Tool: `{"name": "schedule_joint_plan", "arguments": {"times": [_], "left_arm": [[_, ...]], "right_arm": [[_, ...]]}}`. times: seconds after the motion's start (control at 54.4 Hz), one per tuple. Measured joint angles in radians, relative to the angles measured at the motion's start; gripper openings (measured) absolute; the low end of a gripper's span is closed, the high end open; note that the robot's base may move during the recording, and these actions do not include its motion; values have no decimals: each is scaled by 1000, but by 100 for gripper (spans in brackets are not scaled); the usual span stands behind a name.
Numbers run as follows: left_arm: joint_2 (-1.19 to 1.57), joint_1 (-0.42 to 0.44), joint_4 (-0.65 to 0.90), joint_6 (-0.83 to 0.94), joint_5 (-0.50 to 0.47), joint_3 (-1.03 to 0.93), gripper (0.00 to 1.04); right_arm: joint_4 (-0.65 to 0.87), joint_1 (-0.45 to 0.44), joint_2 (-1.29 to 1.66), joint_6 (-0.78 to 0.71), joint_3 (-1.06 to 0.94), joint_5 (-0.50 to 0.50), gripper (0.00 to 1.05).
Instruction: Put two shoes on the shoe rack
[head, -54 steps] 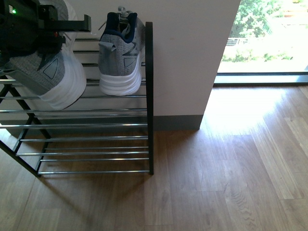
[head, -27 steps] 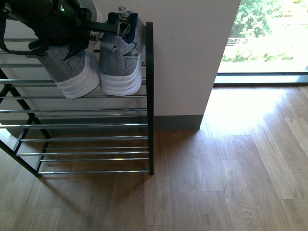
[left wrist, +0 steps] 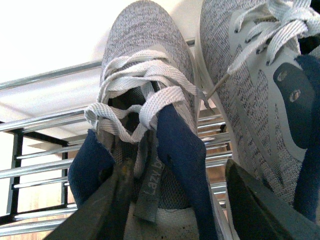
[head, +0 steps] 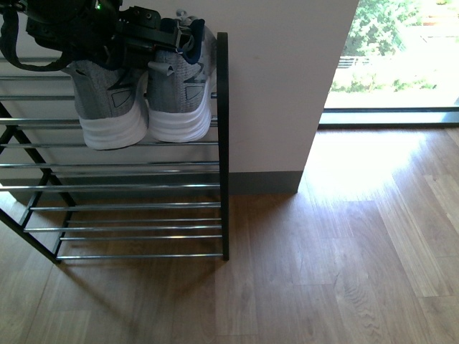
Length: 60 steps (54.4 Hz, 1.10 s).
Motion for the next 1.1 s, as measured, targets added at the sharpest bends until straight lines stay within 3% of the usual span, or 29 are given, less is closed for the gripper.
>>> {"name": "schedule_joint_plan", "arguments": {"times": [0.184, 0.551, 0.919, 1.103], "left_arm": [[-138, -3, 105, -2, -26, -119, 97], [-526, 53, 356, -12, -79, -562, 95], [-910, 144, 392, -86, -77, -909, 95], [-949, 161, 392, -133, -72, -962, 95]], "right_arm": [[0, 0, 0, 0, 0, 0, 96], [0, 0, 0, 0, 0, 0, 96], [0, 0, 0, 0, 0, 0, 96], [0, 0, 0, 0, 0, 0, 96]]}}
